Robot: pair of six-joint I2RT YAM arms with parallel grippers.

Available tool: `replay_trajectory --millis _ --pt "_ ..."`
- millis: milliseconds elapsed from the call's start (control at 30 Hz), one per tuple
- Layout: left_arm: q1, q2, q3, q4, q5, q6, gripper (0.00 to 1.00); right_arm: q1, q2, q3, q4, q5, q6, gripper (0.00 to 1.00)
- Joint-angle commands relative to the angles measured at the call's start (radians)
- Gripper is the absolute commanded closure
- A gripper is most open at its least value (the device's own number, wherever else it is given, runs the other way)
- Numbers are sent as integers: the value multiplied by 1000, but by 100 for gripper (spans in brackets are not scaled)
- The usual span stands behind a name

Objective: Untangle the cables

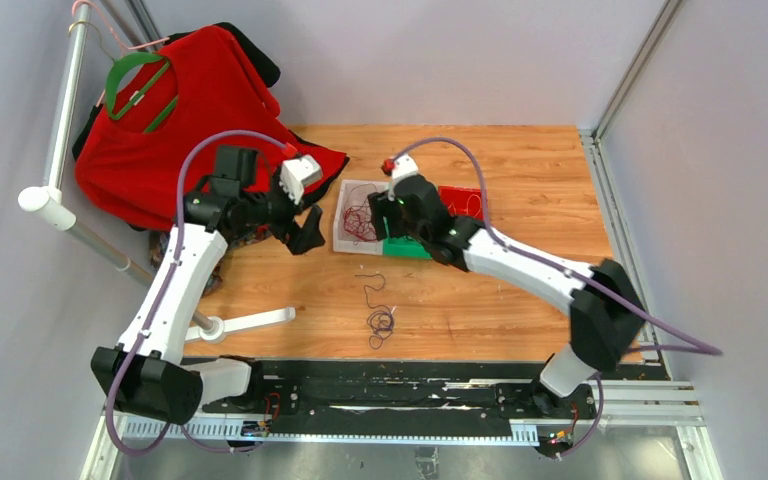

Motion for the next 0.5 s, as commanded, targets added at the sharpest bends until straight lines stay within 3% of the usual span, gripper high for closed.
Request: replay_trajectory --millis 0,133,233,467 --pt "-76 16 -116 -40 125 76 1 20 -202 -219 59 31 36 34" --pt "-211 66 -209 -2 103 85 2 31 -353 -402 58 75 81 34" --pt "-286 112 -263 80 70 -3 2 34 -438 -513 39 115 120 34" --pt "-333 254 -354 279 14 -217 7 43 -601 -658 51 131 170 35"
